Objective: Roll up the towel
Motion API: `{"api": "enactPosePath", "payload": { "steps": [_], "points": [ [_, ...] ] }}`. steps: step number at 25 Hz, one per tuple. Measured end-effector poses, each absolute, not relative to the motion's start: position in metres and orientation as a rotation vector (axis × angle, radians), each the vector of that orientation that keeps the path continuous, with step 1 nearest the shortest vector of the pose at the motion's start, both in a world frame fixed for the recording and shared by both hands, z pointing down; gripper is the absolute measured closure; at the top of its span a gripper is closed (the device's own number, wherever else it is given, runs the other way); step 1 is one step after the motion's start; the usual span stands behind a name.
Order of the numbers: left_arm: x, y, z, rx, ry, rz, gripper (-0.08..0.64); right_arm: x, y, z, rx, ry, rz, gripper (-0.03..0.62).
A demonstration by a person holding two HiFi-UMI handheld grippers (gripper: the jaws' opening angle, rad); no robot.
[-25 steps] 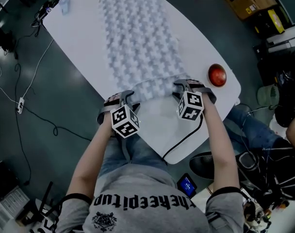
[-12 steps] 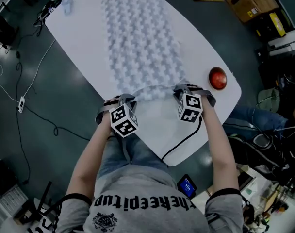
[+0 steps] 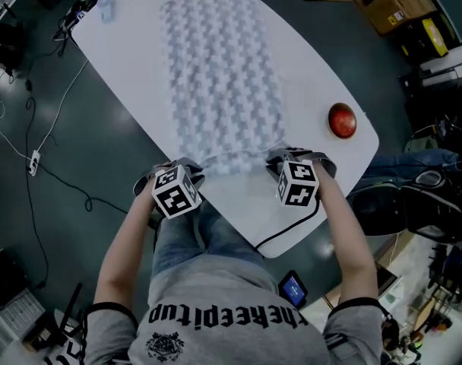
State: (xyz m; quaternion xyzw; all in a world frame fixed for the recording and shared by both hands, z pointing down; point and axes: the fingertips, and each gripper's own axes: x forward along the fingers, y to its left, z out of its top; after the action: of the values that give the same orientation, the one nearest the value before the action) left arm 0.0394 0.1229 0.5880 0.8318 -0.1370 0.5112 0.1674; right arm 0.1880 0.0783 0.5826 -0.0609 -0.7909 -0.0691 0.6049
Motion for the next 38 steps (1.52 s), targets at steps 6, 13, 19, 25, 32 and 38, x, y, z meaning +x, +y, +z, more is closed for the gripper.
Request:
{"api": "enactPosePath", "payload": {
  "steps": [6,13,19,25,32,38],
  "points": [
    [0.031,0.103,0.580,2.408,-0.452,1.356,0.512,0.171,0.038,0.569,-0.023,-1.870,-0.218,0.574],
    [0.019,0.072,0.579,2.379,-0.508,1.242,0.505,0.161,0.008,0.576,0.052,-1.842,-0.265,0.574],
    [0.005,0.035,0.579,2.387,-0.624,1.311,0.502,0.149,-0.024,0.577,0.150,-1.824,-0.336,0.574],
    [-0.005,0.005,0.585,2.405,-0.713,1.454,0.497,0.140,-0.055,0.583,0.202,-1.791,-0.383,0.572],
    [-0.014,-0.016,0.572,2.465,-0.819,1.485,0.430,0.135,-0.076,0.572,0.333,-1.881,-0.348,0.505],
    [-0.019,-0.022,0.530,2.552,-0.937,1.281,0.408,0.147,-0.073,0.540,0.371,-1.977,-0.322,0.477]
  ]
}}
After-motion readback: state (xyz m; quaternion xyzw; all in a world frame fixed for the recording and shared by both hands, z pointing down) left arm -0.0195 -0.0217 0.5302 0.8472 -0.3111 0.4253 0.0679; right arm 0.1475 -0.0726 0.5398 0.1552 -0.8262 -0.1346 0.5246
